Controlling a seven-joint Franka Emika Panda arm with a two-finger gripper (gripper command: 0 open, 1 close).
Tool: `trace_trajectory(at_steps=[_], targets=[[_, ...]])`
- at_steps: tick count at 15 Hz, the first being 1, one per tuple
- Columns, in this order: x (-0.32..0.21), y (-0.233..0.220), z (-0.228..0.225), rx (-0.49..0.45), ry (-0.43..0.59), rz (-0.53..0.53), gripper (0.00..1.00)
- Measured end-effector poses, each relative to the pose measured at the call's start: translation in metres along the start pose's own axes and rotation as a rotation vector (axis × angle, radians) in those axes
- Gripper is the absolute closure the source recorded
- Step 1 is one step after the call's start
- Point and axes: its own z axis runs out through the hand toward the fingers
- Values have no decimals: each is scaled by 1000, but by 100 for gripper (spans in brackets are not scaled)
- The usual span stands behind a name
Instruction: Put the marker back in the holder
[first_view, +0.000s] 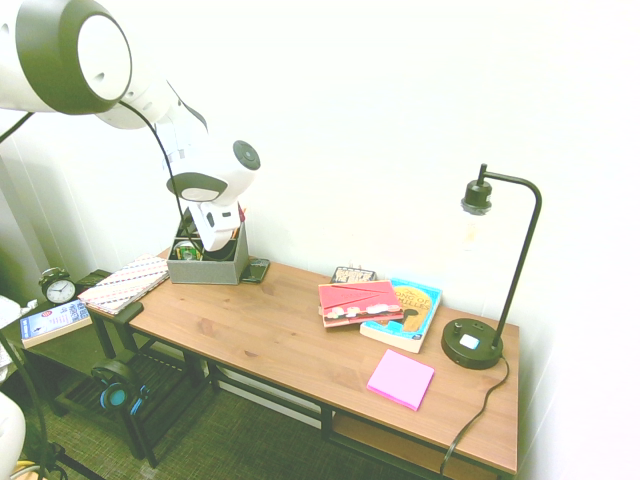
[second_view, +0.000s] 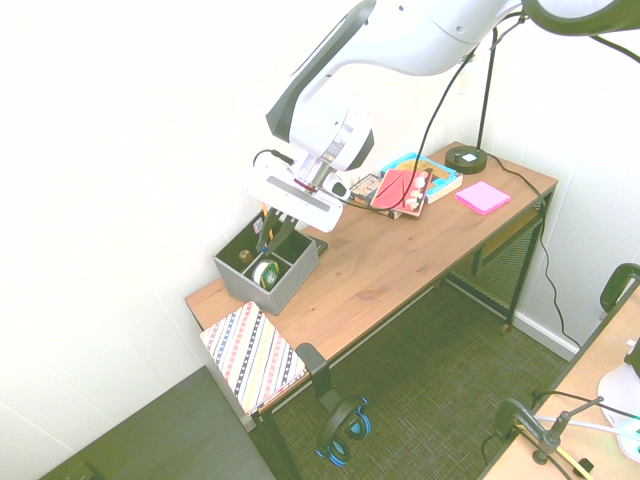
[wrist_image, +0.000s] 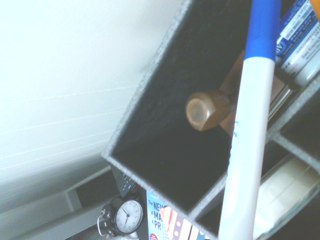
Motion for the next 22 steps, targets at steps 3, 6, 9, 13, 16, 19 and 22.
trace_trajectory(at_steps=[3,6,9,13,16,19,22], targets=[[0,-6,-2,18,-5,-17,0],[1,-6,-3,20,-8,-18,0],[1,-7,-4,23,-7,-22,0],[-12,-14,-9,27,-5,-54,0],[-69,-27,-40,-59,83,-199,0],[-120,6,-73,-192,185,-333,0],[-141,45,-108,-349,305,-450,0]])
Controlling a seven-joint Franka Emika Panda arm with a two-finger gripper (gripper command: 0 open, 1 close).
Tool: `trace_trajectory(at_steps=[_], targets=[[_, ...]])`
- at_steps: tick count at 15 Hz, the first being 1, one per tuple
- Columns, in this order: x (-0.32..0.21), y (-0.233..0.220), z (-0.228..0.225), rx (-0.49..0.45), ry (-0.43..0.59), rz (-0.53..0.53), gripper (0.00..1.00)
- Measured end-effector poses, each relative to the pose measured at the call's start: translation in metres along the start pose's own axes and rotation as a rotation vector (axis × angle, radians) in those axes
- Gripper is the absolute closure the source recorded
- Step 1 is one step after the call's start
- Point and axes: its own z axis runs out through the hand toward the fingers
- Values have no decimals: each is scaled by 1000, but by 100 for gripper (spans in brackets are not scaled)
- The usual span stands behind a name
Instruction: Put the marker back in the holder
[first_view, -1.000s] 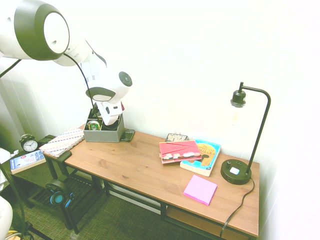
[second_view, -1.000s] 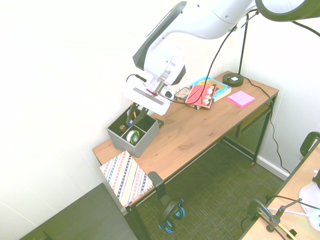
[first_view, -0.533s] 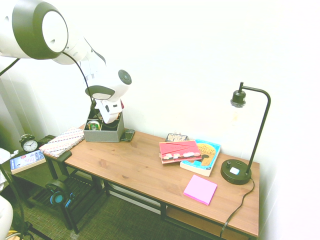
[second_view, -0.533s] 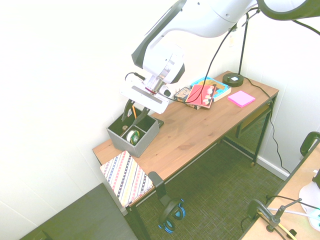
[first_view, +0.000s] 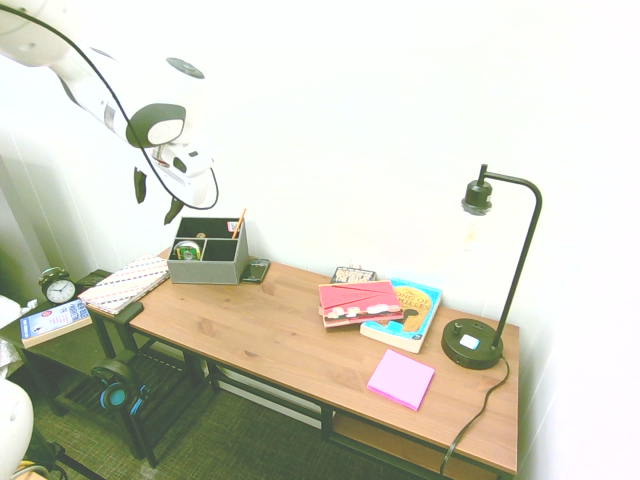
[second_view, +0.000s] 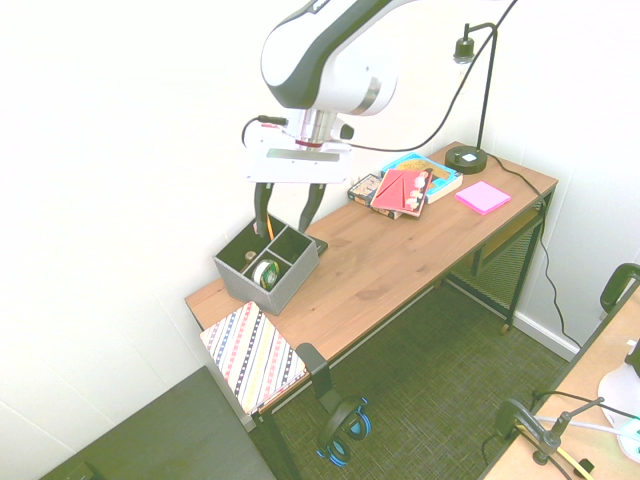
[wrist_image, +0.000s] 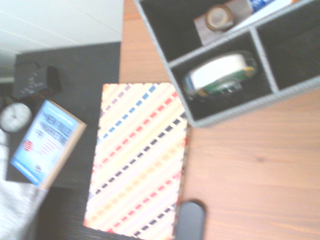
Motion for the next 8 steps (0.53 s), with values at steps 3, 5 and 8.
trace_trajectory(at_steps=[3,5,8], targets=[[7,38,-28,-173,116,-101,0],[20,66,-53,-290,203,-132,0],[29,94,-84,-372,294,-123,0]])
